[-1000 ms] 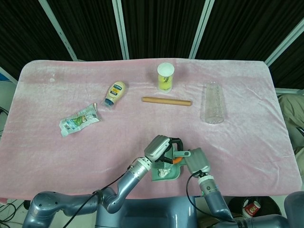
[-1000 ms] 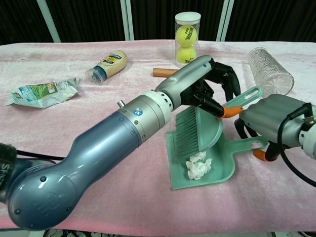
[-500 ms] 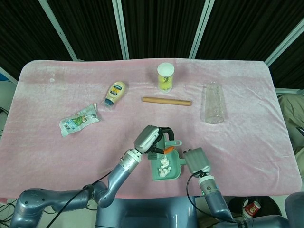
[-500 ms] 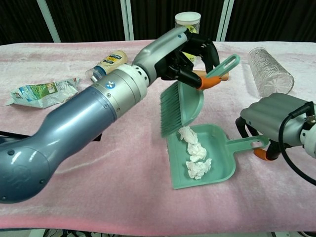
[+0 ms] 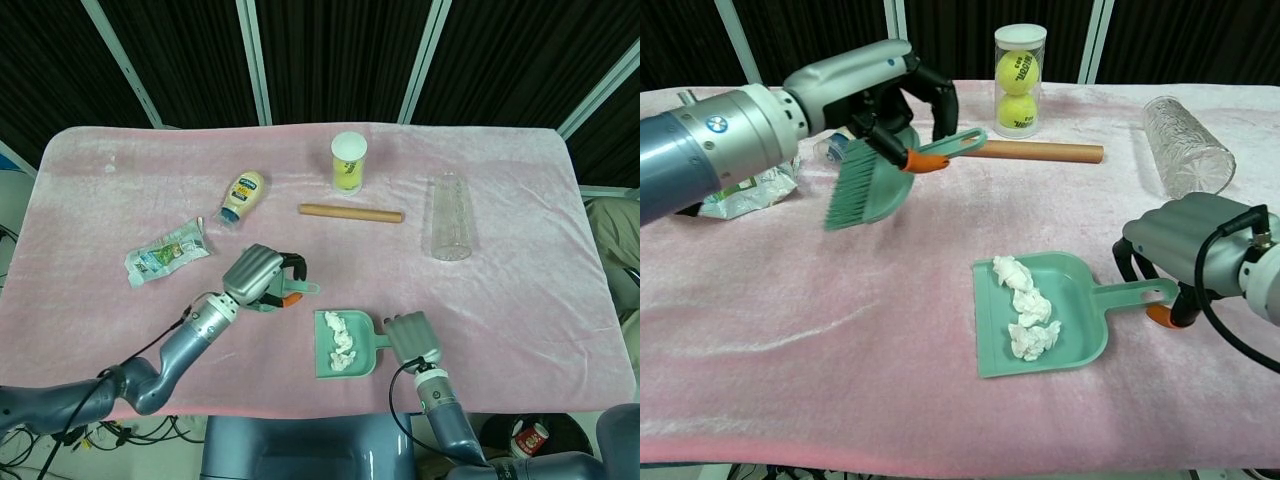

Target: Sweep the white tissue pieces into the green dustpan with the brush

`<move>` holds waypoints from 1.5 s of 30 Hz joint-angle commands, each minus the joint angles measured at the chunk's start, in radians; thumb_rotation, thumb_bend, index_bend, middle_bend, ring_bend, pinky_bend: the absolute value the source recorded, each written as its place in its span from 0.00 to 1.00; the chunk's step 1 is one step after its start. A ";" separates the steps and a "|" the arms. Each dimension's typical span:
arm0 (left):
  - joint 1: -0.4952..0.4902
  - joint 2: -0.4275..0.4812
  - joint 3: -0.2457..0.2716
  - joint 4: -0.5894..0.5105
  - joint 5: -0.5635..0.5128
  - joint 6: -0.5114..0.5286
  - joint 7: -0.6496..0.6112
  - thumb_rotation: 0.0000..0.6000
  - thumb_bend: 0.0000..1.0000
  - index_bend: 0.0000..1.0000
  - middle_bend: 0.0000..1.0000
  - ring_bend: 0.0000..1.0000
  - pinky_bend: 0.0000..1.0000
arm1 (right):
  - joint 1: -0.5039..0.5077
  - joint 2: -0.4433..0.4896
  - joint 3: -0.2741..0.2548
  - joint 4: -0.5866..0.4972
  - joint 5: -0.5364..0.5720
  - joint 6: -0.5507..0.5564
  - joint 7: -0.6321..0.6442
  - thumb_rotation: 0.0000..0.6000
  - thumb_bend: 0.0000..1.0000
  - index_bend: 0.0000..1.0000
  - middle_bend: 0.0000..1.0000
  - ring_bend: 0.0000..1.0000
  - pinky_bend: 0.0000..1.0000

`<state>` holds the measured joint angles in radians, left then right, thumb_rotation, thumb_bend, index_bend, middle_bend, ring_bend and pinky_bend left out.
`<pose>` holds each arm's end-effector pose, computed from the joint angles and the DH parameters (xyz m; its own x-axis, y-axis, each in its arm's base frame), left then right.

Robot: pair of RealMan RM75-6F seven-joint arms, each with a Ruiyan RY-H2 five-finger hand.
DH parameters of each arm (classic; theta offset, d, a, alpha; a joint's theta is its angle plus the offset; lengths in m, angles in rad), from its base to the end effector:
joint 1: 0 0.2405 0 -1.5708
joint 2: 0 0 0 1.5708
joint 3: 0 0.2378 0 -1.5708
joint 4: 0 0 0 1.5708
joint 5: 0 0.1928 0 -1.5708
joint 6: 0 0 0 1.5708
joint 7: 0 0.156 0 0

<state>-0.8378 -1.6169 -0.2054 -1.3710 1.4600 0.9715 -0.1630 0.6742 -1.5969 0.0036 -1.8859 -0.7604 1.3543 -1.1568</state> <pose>-0.0637 0.3411 -0.0140 0.1950 0.3097 0.9306 0.8090 -0.5872 0.0259 -0.1417 -0.2488 -0.0155 0.7657 -0.3109 0.5630 -0.6417 -0.3099 0.7016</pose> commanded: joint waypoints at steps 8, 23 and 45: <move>0.031 0.128 0.070 -0.041 -0.003 -0.050 0.062 1.00 0.40 0.59 0.61 0.91 1.00 | 0.000 -0.020 -0.006 0.015 -0.005 0.006 -0.002 1.00 0.47 0.61 0.52 0.67 0.82; 0.035 0.163 0.097 -0.066 0.005 -0.052 0.080 1.00 0.39 0.59 0.61 0.91 1.00 | -0.003 -0.012 -0.013 0.012 -0.009 0.017 -0.007 1.00 0.37 0.32 0.33 0.67 0.82; 0.009 0.169 0.163 -0.147 -0.297 -0.212 0.531 1.00 0.24 0.48 0.50 0.91 1.00 | -0.020 0.048 -0.021 -0.043 -0.068 0.053 0.003 1.00 0.24 0.01 0.08 0.66 0.82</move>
<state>-0.8248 -1.4305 -0.0601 -1.5024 1.2537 0.7796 0.2681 0.6552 -1.5519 -0.0181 -1.9256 -0.8270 1.4073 -1.1543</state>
